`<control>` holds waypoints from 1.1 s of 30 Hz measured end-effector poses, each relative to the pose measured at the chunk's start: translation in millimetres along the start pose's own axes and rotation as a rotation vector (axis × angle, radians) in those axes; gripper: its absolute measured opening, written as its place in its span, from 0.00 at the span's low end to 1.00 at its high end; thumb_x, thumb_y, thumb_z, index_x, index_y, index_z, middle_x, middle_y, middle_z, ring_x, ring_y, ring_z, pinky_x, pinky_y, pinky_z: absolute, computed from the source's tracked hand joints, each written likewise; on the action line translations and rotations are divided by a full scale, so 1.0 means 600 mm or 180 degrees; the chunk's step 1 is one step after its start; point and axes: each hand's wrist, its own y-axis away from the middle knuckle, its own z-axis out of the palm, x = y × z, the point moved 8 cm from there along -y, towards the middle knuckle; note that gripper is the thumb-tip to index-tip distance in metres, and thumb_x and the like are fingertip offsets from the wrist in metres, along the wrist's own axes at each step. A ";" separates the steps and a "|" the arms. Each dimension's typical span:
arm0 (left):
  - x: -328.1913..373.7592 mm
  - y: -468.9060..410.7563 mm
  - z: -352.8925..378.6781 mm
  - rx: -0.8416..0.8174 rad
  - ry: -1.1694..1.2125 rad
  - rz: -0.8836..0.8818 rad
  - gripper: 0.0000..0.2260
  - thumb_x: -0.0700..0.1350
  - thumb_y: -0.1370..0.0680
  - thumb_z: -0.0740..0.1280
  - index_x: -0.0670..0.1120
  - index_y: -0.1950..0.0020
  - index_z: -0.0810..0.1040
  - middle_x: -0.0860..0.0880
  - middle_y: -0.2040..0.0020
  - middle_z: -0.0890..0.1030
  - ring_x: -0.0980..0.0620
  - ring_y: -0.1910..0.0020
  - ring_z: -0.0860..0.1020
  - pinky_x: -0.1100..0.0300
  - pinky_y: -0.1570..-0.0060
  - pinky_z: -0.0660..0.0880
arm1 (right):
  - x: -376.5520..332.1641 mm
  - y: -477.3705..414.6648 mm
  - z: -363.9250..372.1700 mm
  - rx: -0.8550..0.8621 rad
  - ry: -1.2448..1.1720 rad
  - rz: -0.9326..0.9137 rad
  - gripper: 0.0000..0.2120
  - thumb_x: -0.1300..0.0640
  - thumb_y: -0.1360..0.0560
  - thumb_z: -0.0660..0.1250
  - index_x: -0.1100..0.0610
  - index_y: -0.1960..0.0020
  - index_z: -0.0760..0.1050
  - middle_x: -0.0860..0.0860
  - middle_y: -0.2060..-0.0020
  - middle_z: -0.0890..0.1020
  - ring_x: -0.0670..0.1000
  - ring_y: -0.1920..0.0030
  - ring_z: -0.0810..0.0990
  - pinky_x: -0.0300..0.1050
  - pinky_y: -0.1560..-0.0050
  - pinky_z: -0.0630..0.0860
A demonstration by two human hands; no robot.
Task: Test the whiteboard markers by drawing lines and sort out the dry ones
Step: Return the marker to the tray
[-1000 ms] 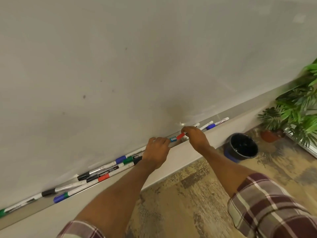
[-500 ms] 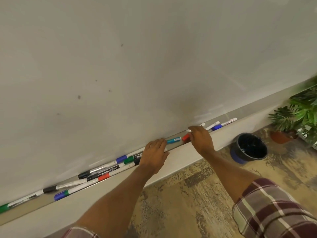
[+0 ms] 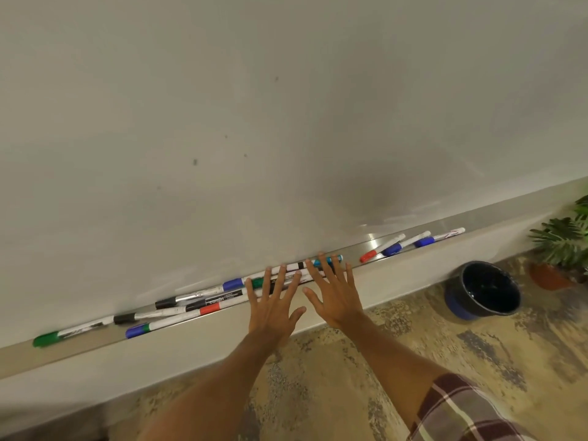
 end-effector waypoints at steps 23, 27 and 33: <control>-0.241 0.149 -0.013 0.0020 0.0101 -0.0315 0.36 0.66 0.24 0.56 0.54 0.21 0.50 0.45 0.22 0.59 0.38 0.24 0.59 0.32 0.33 0.53 | -0.271 0.017 0.027 -0.0048 0.0025 -0.0100 0.32 0.35 0.22 0.39 0.48 0.24 0.53 0.56 0.25 0.60 0.61 0.26 0.59 0.66 0.29 0.52; -0.296 0.188 -0.012 -0.0116 -0.0032 -0.0342 0.30 0.65 0.22 0.49 0.54 0.23 0.58 0.44 0.22 0.58 0.39 0.24 0.57 0.31 0.32 0.51 | -0.351 0.032 0.026 -0.0039 -0.0060 -0.0167 0.32 0.35 0.22 0.39 0.49 0.24 0.57 0.55 0.25 0.60 0.59 0.26 0.58 0.65 0.30 0.53; -0.403 0.263 -0.040 0.0084 -0.0158 -0.0475 0.29 0.67 0.23 0.33 0.57 0.26 0.32 0.49 0.26 0.28 0.44 0.26 0.31 0.34 0.31 0.32 | -0.498 0.051 0.026 -0.0132 -0.0144 -0.0274 0.31 0.36 0.21 0.39 0.49 0.24 0.55 0.54 0.25 0.61 0.58 0.26 0.60 0.62 0.31 0.52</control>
